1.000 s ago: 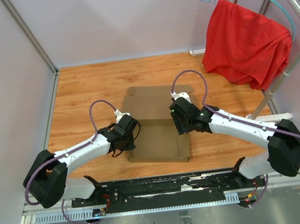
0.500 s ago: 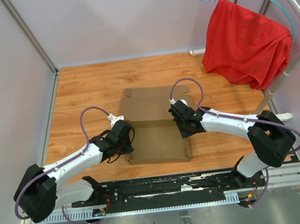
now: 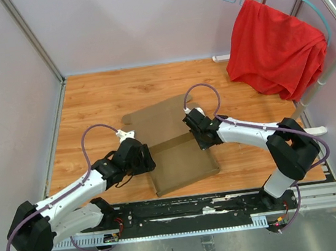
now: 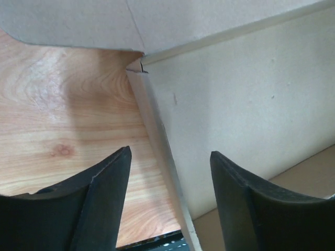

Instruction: Fold the paper box

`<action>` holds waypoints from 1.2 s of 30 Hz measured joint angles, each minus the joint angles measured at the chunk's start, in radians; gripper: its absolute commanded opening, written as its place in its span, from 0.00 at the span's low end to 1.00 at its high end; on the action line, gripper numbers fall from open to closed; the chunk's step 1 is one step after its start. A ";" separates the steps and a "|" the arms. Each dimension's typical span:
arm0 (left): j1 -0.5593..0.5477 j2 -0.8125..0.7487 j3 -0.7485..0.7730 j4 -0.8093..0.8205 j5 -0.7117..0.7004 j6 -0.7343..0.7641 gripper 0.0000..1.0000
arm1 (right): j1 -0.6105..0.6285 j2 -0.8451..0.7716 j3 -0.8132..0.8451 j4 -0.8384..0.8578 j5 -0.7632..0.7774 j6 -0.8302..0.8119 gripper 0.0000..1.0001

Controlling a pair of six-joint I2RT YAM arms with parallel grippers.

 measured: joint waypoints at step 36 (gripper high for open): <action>0.200 -0.130 0.102 0.027 -0.003 0.040 0.97 | -0.458 -0.385 -0.164 0.241 -0.524 -0.050 0.55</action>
